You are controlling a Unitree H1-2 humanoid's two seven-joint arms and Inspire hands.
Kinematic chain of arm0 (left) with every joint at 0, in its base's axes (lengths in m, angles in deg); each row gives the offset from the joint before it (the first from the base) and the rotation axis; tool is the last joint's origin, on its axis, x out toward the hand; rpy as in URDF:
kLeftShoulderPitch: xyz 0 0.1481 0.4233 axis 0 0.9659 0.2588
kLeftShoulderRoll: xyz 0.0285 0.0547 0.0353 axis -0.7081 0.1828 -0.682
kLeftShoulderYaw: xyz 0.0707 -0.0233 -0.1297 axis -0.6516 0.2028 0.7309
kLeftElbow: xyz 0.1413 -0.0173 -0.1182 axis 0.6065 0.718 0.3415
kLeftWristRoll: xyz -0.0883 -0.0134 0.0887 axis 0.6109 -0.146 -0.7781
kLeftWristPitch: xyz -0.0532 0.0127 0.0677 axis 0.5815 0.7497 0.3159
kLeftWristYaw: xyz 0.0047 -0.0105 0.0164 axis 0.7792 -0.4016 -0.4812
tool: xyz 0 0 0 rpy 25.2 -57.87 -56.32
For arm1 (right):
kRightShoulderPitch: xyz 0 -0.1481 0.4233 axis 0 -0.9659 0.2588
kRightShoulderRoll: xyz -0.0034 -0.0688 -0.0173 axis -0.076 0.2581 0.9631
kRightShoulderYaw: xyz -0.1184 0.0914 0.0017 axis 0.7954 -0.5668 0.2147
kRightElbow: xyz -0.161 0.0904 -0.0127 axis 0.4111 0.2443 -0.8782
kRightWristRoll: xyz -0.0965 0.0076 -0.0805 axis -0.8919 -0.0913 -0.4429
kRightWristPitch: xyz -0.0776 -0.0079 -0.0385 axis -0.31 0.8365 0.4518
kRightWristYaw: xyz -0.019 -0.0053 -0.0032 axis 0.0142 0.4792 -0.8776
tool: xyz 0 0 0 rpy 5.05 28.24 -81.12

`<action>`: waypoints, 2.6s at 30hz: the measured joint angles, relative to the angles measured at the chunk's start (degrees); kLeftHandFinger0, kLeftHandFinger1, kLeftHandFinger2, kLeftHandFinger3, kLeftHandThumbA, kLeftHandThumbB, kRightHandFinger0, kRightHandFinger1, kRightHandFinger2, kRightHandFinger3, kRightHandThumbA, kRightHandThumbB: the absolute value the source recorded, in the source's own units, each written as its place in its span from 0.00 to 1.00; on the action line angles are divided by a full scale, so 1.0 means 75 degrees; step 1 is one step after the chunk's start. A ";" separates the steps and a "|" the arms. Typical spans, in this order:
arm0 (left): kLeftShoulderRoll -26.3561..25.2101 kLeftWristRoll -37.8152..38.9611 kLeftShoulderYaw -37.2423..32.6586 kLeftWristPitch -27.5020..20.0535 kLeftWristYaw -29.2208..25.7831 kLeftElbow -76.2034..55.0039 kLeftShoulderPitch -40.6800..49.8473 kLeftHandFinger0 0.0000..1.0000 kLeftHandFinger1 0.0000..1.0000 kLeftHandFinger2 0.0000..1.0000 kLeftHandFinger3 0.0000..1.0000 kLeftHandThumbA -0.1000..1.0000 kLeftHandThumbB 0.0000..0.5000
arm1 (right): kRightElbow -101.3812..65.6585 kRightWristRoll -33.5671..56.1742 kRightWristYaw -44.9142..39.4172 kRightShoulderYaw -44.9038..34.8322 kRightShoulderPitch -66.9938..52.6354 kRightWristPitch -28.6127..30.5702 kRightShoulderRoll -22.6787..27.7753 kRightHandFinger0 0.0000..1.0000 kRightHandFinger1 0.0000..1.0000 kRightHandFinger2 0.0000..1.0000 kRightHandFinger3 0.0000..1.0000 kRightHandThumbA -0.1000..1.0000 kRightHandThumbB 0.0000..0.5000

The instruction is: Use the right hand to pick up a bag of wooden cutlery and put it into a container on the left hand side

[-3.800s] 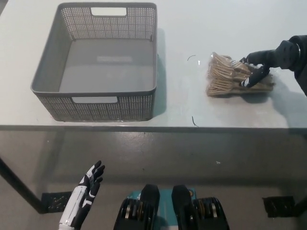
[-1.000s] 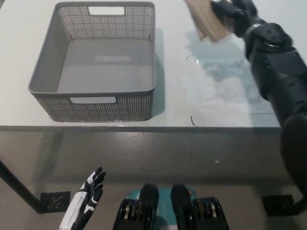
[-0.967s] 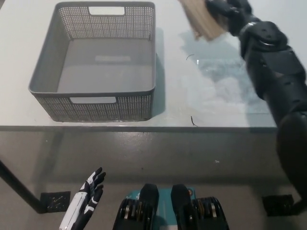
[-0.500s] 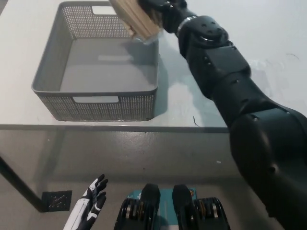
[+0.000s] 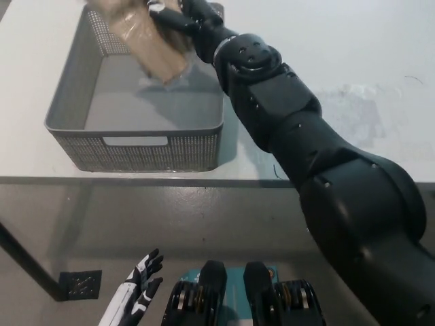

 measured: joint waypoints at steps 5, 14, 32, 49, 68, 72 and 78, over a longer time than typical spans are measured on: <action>-0.0079 -0.0023 -0.0036 0.0000 0.0041 -0.0054 -0.0044 0.87 0.91 1.00 1.00 0.90 0.74 | -0.0004 -0.0344 -0.0046 0.0754 -0.0015 0.0010 0.0185 1.00 1.00 1.00 1.00 0.81 0.87; -0.0199 -0.0032 -0.0164 0.0000 0.0169 -0.0053 -0.0087 0.88 0.89 0.97 1.00 0.83 0.65 | -0.0025 -0.0535 -0.0085 0.1088 -0.0019 0.0044 0.0585 1.00 1.00 1.00 1.00 0.84 0.89; -0.0295 -0.0040 -0.0289 0.0014 0.0244 -0.0007 -0.0306 0.89 0.95 1.00 1.00 0.82 0.65 | -0.3371 -0.0229 -0.0397 0.0308 -0.1565 0.0077 0.1776 1.00 1.00 1.00 1.00 0.90 0.75; -0.0289 -0.0013 -0.0264 0.0029 0.0272 0.0218 -0.0351 1.00 1.00 1.00 1.00 1.00 0.50 | -0.7907 0.0292 -0.0479 -0.0160 -0.7039 -0.0349 0.2050 1.00 1.00 1.00 1.00 1.00 0.70; -0.0075 0.0731 0.0518 0.0003 0.0276 0.0248 -0.0842 1.00 1.00 1.00 1.00 1.00 0.25 | -1.0555 0.2171 -0.1130 0.0019 -1.1562 0.0207 0.1076 1.00 1.00 1.00 1.00 1.00 0.45; -0.0047 0.0818 0.0593 0.0002 0.0274 0.0256 -0.0840 1.00 1.00 1.00 1.00 1.00 0.28 | -1.0281 0.2415 -0.1137 0.0044 -1.1539 0.0202 0.0626 1.00 1.00 1.00 1.00 1.00 0.40; 0.0000 0.0949 0.0789 0.0002 0.0271 0.0298 -0.0815 1.00 1.00 1.00 1.00 1.00 0.39 | -1.0041 0.2431 -0.1141 0.0183 -1.1323 0.0202 0.0541 1.00 1.00 1.00 1.00 0.96 0.36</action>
